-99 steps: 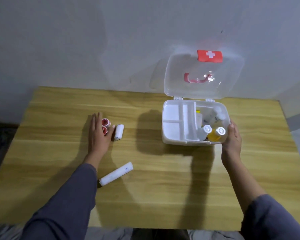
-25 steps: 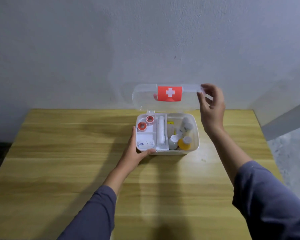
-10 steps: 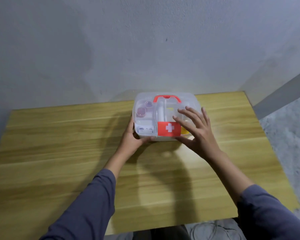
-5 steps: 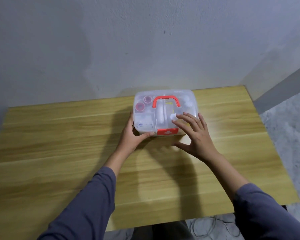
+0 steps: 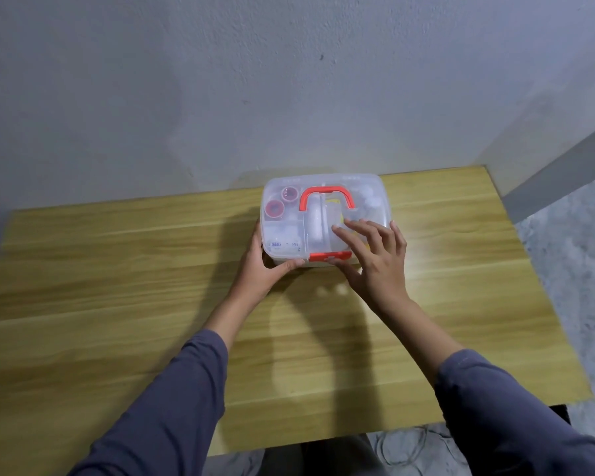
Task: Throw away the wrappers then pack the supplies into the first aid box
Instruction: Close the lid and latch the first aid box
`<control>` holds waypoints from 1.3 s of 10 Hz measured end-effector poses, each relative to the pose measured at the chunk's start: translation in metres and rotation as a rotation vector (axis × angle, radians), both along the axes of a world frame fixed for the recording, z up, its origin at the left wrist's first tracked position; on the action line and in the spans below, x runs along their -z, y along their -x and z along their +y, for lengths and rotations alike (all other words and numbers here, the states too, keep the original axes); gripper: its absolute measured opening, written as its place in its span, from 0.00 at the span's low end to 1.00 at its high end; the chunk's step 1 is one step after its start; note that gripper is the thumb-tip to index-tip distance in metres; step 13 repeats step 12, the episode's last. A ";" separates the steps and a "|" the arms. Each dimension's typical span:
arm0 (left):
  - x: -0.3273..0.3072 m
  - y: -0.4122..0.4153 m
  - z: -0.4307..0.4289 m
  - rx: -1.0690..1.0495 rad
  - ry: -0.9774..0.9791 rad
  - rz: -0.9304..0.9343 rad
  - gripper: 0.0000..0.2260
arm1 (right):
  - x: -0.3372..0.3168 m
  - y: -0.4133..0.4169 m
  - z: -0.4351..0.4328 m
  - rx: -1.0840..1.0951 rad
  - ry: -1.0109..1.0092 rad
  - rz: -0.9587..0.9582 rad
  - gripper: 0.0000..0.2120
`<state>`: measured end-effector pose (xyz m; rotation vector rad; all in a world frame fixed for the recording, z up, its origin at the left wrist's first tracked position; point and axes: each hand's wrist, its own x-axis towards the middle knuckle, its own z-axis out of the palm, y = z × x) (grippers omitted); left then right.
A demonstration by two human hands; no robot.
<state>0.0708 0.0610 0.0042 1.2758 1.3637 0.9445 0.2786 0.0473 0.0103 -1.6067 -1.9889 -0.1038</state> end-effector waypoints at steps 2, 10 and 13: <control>-0.004 -0.002 0.002 0.024 0.047 0.014 0.53 | -0.025 -0.007 0.006 -0.049 0.144 0.164 0.22; -0.025 -0.023 0.064 -0.020 0.051 0.069 0.52 | -0.050 -0.025 0.072 -0.011 0.636 0.525 0.42; -0.058 -0.026 0.037 0.054 0.079 0.388 0.54 | -0.083 -0.028 0.066 0.029 0.879 0.224 0.46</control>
